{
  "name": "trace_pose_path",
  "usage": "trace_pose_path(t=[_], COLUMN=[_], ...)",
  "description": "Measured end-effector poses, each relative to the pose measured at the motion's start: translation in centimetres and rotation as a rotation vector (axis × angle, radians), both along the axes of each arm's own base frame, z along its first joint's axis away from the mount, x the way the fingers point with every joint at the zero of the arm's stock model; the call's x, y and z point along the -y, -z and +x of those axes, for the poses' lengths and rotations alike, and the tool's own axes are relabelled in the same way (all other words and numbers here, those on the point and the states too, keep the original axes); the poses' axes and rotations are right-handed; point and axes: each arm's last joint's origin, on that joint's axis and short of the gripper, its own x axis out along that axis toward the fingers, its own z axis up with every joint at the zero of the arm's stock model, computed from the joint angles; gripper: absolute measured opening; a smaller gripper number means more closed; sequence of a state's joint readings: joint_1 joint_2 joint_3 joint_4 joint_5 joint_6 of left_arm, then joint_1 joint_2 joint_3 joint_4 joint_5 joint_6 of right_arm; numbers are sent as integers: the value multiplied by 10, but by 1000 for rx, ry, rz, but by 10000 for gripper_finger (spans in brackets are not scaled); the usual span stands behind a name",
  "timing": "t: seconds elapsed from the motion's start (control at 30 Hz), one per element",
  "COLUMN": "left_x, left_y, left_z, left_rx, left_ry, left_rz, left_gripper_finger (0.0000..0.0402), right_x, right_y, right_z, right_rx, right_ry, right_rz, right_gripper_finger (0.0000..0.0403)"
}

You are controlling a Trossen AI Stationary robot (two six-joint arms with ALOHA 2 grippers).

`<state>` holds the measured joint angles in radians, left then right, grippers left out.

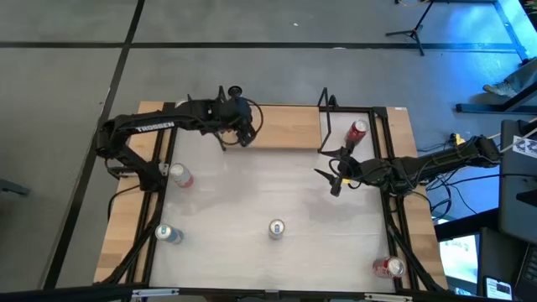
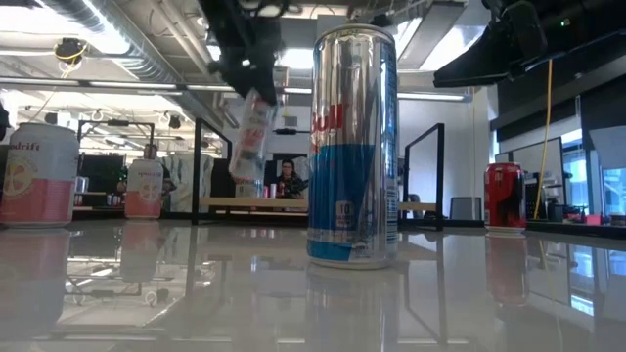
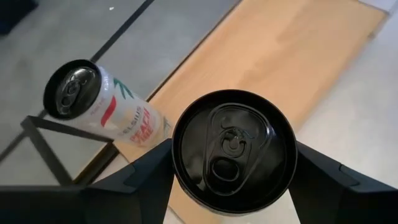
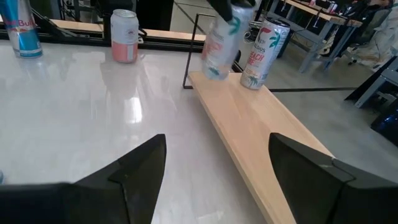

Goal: Place canned beverage on shelf
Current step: Put the white-pink soda can on the shelf aligned with the other white-pink soda can

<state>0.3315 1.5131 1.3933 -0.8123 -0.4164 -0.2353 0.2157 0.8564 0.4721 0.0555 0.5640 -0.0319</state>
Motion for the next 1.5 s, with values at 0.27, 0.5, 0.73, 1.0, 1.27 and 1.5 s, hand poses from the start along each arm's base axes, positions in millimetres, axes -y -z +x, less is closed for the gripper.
trace_pose_path(t=[0.27, 0.5, 0.73, 1.0, 1.27, 1.5], left_x=[-24, -28, -28, -28, -28, -28], left_y=[26, 31, 32, 32, 33, 33], left_z=[-7, -10, -10, -11, -11, -11], left_rx=[36, 34, 2, -14, -24, -29], left_ry=[-26, -37, 4, 22, 16, 13], left_rz=[-72, -73, -57, -52, -42, -39], left_gripper_finger=[243, 243, 253, 273, 274, 275], right_x=[0, -1, -2, -2, -2, -2], right_y=[0, 3, 5, 6, 6, 6], right_z=[0, 3, 8, 10, 10, 10], right_rx=[-1, -18, -18, -18, -19, -19], right_ry=[0, 0, -5, -5, -5, -5], right_rz=[0, -6, -26, -29, -29, -29], right_gripper_finger=[280, 280, 280, 280, 280, 280])
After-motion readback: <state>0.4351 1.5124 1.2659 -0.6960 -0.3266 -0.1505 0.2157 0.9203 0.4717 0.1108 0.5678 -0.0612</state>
